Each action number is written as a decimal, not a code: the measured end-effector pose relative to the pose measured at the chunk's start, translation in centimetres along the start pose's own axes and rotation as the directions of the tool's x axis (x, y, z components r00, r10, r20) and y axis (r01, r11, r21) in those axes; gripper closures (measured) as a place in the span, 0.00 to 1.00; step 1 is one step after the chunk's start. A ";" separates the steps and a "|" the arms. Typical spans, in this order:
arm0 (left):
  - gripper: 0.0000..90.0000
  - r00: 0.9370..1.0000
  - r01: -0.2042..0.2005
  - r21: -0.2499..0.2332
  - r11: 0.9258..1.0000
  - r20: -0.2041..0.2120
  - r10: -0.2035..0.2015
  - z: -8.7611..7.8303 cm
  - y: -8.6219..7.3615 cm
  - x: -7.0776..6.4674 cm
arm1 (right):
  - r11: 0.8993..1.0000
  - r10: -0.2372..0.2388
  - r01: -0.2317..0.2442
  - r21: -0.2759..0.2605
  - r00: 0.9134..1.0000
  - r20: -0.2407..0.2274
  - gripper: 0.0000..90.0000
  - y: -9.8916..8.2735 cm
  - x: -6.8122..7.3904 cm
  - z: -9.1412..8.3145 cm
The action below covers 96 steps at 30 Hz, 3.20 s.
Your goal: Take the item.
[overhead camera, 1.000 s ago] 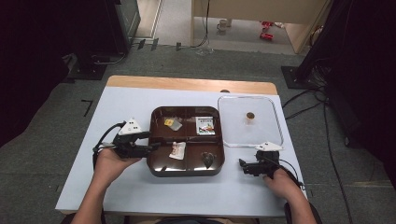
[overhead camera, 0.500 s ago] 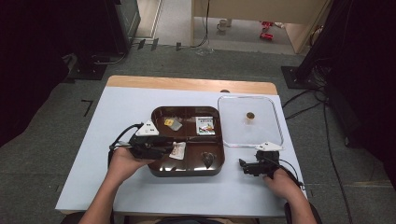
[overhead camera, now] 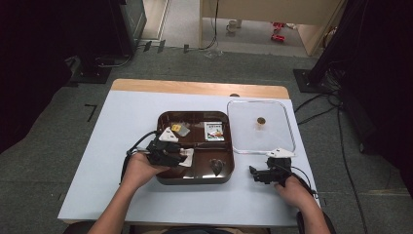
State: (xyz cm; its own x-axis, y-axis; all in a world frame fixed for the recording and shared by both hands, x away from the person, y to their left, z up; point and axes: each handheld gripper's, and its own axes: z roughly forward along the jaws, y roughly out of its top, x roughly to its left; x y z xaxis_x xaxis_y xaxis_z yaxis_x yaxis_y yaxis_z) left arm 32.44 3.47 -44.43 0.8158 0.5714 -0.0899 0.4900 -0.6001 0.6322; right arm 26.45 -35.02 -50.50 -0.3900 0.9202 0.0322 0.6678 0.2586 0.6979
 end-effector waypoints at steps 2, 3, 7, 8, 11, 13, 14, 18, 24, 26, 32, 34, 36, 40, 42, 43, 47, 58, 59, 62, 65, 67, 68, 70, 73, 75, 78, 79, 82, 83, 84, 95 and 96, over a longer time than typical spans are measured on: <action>0.54 1.000 -0.005 0.030 1.000 -0.020 0.005 0.6 0.2 -0.2 | 1.000 0.000 0.000 0.000 1.000 0.000 0.00 0.0 0.0 0.0; 0.54 1.000 -0.005 0.047 0.999 -0.029 0.007 0.9 0.2 -0.3 | 1.000 0.000 0.000 0.000 1.000 0.000 0.00 0.0 0.0 0.0; 0.52 0.997 0.029 0.101 0.994 -0.080 -0.021 1.6 0.5 -0.4 | 1.000 0.000 0.000 0.000 1.000 0.000 0.00 0.0 0.0 0.0; 0.52 0.996 0.040 0.105 0.994 -0.083 -0.031 1.6 0.6 -0.3 | 1.000 0.000 0.000 0.000 1.000 0.000 0.00 0.0 0.0 0.0; 0.53 0.995 0.065 0.126 0.990 -0.081 -0.055 1.8 0.8 -0.1 | 1.000 0.000 0.000 0.000 1.000 0.000 0.00 0.0 0.0 0.0; 0.53 0.995 0.078 0.148 0.986 -0.075 -0.067 2.0 1.0 0.0 | 1.000 0.000 0.000 0.000 1.000 0.000 0.00 0.0 0.0 0.0; 0.53 0.995 0.083 0.157 0.984 -0.072 -0.073 2.0 1.1 0.1 | 1.000 0.000 0.000 0.000 1.000 0.000 0.00 0.0 0.0 0.0; 0.54 0.994 0.098 0.181 0.979 -0.071 -0.086 2.3 1.4 0.3 | 1.000 0.000 0.000 0.000 1.000 0.000 0.00 0.0 0.0 0.0; 0.56 0.994 0.092 0.208 0.974 -0.076 -0.078 2.6 1.7 0.3 | 1.000 0.000 0.000 0.000 1.000 0.000 0.00 0.0 0.0 0.0; 0.58 0.996 0.067 0.198 0.978 -0.074 -0.053 2.6 1.7 0.2 | 1.000 0.000 0.000 0.000 1.000 0.000 0.00 0.0 0.0 0.0; 0.63 0.997 0.063 0.256 0.965 -0.063 -0.048 3.1 1.7 0.2 | 1.000 0.000 0.000 0.000 1.000 0.000 0.00 0.0 0.0 0.0; 0.63 0.997 0.071 0.254 0.964 -0.056 -0.059 3.0 1.7 0.3 | 1.000 0.000 0.000 0.000 1.000 0.000 0.00 0.0 0.0 0.0; 0.70 0.996 0.086 0.248 0.965 -0.045 -0.078 3.0 1.6 0.5 | 1.000 0.000 0.000 0.001 1.000 0.001 0.00 0.0 0.0 0.0; 0.78 0.993 0.114 0.240 0.964 -0.034 -0.109 2.8 1.5 0.8 | 1.000 0.000 0.000 0.001 1.000 0.001 0.00 0.0 0.0 0.0; 0.81 0.993 0.121 0.237 0.964 -0.033 -0.116 2.8 1.4 0.8 | 1.000 0.000 0.000 0.001 1.000 0.001 0.00 0.0 0.0 0.0; 0.81 0.992 0.129 0.234 0.964 -0.030 -0.125 2.7 1.4 0.9 | 1.000 0.000 0.000 0.001 1.000 0.001 0.00 0.0 0.0 0.0; 0.88 0.989 0.147 0.226 0.963 -0.033 -0.143 2.7 1.4 1.0 | 1.000 0.000 0.000 0.000 1.000 0.000 0.00 0.0 0.0 0.0; 0.95 0.986 0.164 0.209 0.964 -0.038 -0.160 2.4 1.3 1.1 | 1.000 -0.002 0.002 -0.001 1.000 0.000 0.00 0.0 0.0 0.0; 0.96 0.987 0.162 0.208 0.964 -0.032 -0.159 2.3 1.2 1.1 | 1.000 -0.002 0.002 -0.001 1.000 0.000 0.00 0.0 0.0 0.0; 0.96 0.987 0.163 0.205 0.965 -0.024 -0.161 2.2 1.2 1.1 | 1.000 -0.002 0.002 -0.001 1.000 0.000 0.00 0.0 0.0 0.0; 0.96 0.986 0.167 0.203 0.965 -0.010 -0.168 2.0 1.1 1.2 | 1.000 -0.002 0.002 -0.001 1.000 0.000 0.00 0.0 0.0 0.0; 0.96 0.983 0.179 0.189 0.966 0.010 -0.184 1.7 1.1 1.4 | 1.000 -0.001 0.001 -0.001 1.000 0.000 0.00 0.0 0.0 0.0; 0.96 0.982 0.183 0.179 0.967 0.020 -0.190 1.5 1.1 1.5 | 1.000 -0.001 0.001 -0.001 1.000 0.000 0.00 0.0 0.0 0.0; 0.96 0.982 0.180 0.178 0.967 0.021 -0.187 1.4 1.2 1.5 | 1.000 -0.001 0.001 -0.001 1.000 0.000 0.00 0.0 0.0 0.0; 0.96 0.983 0.175 0.171 0.970 0.025 -0.182 1.2 1.2 1.5 | 1.000 -0.001 0.001 -0.001 1.000 0.000 0.00 0.0 0.0 0.0; 0.96 0.983 0.174 0.166 0.971 0.034 -0.182 0.9 1.3 1.5 | 1.000 -0.001 0.001 0.000 1.000 0.000 0.00 0.0 0.0 0.0; 0.96 0.983 0.169 0.148 0.975 0.052 -0.178 0.4 1.5 1.5 | 1.000 0.001 -0.001 -0.001 1.000 -0.001 0.00 0.0 0.0 0.0; 0.96 0.981 0.173 0.130 0.976 0.069 -0.183 0.0 1.6 1.6 | 1.000 0.000 0.000 -0.001 1.000 -0.001 0.00 0.0 0.0 0.0; 0.96 0.980 0.172 0.123 0.977 0.075 -0.182 -0.2 1.7 1.6 | 1.000 0.000 0.000 -0.001 1.000 -0.001 0.00 0.0 0.0 0.0; 0.96 0.981 0.171 0.123 0.978 0.076 -0.181 -0.2 1.7 1.6 | 1.000 0.000 0.000 -0.001 1.000 -0.001 0.00 0.0 0.0 0.0; 0.96 0.980 0.172 0.127 0.977 0.079 -0.183 -0.2 1.7 1.6 | 1.000 0.000 0.000 -0.001 1.000 -0.001 0.00 0.0 0.0 0.0; 0.96 0.977 0.168 0.133 0.977 0.108 -0.183 -0.2 1.9 1.9 | 1.000 0.001 -0.001 -0.001 1.000 -0.002 0.00 0.0 -0.1 0.0; 0.96 0.976 0.170 0.132 0.977 0.111 -0.185 -0.3 1.9 2.0 | 1.000 0.001 -0.001 -0.001 1.000 -0.003 0.00 0.0 -0.1 0.0</action>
State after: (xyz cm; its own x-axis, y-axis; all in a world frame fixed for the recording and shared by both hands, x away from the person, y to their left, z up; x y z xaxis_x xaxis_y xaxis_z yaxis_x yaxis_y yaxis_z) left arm 34.86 3.64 -43.19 0.7398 0.6070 -0.2902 0.6580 -0.5627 0.5005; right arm 26.51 -35.08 -50.51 -0.3916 0.9195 0.0348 0.6672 0.2577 0.6989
